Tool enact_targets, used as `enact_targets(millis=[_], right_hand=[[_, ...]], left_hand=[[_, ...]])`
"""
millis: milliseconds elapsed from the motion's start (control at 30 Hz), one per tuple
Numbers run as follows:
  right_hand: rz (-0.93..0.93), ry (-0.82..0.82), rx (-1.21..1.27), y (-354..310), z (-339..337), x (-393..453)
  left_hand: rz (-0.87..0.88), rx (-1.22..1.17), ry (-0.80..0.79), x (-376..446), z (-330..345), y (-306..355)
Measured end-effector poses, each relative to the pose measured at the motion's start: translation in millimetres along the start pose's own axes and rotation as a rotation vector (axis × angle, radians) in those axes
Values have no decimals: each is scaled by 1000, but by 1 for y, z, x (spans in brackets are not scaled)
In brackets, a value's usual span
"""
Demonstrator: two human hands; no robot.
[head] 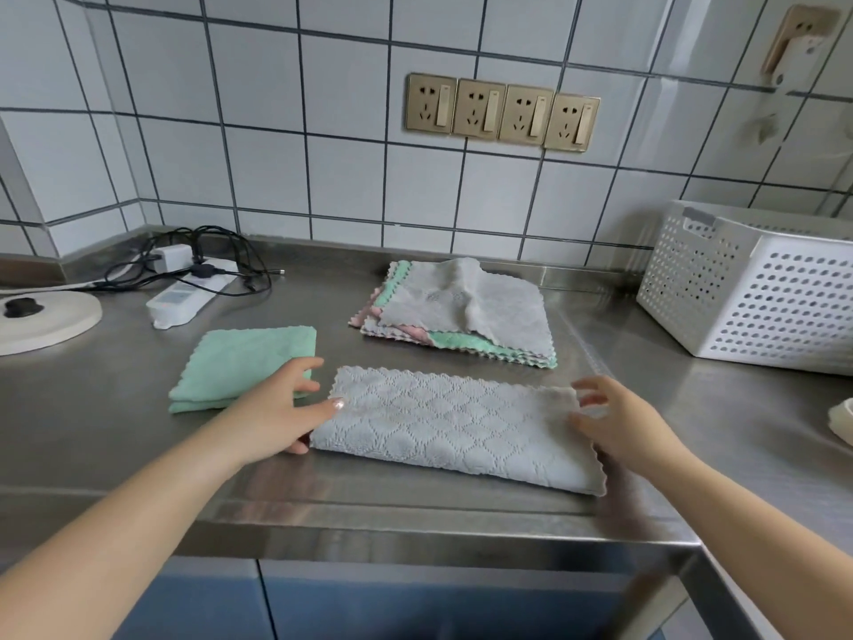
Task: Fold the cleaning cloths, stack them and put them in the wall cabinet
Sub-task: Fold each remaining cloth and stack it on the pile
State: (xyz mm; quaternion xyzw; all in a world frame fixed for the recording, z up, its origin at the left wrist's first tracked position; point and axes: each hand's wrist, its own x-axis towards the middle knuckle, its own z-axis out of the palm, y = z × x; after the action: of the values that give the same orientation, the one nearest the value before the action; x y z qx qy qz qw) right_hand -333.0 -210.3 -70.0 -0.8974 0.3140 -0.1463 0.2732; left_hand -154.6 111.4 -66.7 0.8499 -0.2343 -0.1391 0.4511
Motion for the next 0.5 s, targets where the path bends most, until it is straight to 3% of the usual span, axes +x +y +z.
enact_targets(millis=[200, 300, 467, 500], right_hand=[[20, -66, 117, 8, -4, -22], [-49, -10, 88, 4, -1, -25], [-65, 11, -96, -2, -4, -29], [-75, 5, -167, -5, -3, -31]], left_hand=[[-7, -100, 21, -13, 7, -3], [57, -67, 72, -12, 14, 1], [114, 404, -26, -19, 12, -1], [129, 493, 13, -21, 14, 0]])
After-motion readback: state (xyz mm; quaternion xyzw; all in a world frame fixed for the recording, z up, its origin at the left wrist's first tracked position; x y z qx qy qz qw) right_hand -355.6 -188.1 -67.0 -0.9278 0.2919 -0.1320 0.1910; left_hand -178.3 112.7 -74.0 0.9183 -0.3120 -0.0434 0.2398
